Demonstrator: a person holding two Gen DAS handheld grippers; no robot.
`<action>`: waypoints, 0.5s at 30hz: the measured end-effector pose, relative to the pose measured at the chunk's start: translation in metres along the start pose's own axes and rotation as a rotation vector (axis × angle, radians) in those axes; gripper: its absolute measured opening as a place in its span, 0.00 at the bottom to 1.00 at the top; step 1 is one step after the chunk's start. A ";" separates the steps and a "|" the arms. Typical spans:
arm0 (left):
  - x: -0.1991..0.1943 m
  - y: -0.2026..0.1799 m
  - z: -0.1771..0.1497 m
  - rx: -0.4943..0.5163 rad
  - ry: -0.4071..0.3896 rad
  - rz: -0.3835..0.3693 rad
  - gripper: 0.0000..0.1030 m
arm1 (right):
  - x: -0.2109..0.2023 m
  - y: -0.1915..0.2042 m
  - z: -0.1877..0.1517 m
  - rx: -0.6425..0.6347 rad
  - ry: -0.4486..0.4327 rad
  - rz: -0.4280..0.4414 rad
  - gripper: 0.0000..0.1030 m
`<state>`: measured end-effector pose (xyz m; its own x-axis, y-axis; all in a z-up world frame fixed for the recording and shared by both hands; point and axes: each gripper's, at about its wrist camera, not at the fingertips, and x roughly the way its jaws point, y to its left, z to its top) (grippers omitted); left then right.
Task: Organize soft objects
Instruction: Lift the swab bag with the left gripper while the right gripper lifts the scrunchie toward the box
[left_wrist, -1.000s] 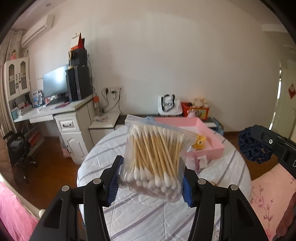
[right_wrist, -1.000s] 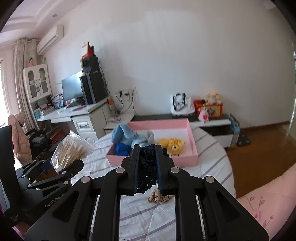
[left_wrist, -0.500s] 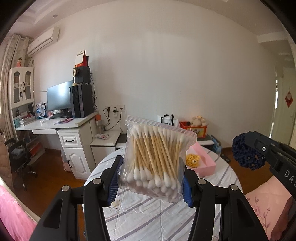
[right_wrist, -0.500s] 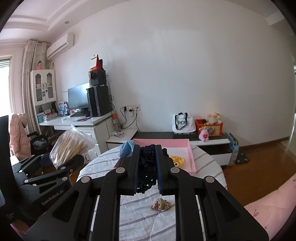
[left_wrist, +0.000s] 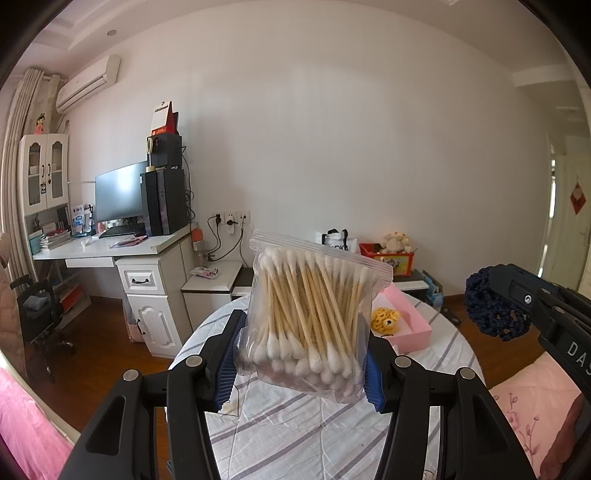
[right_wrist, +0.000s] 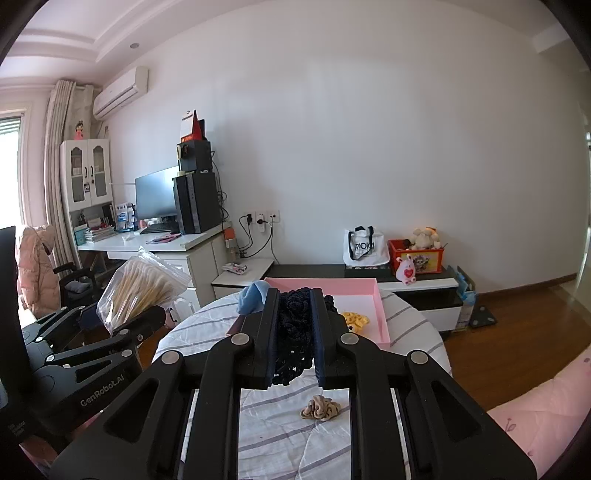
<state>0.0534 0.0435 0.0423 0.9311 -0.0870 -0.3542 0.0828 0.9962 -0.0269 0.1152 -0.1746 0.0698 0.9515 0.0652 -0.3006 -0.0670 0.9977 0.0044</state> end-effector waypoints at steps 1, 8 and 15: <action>0.003 -0.002 0.002 0.000 0.001 0.000 0.51 | 0.000 0.000 0.000 0.000 0.001 0.000 0.14; 0.015 -0.009 0.015 0.005 0.017 0.000 0.51 | 0.003 -0.002 -0.001 0.004 0.009 -0.002 0.14; 0.025 -0.007 0.016 0.003 0.050 -0.007 0.51 | 0.016 -0.004 -0.005 0.016 0.041 -0.009 0.14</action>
<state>0.0819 0.0339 0.0483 0.9115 -0.0936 -0.4005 0.0906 0.9955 -0.0266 0.1288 -0.1774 0.0602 0.9388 0.0562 -0.3397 -0.0538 0.9984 0.0166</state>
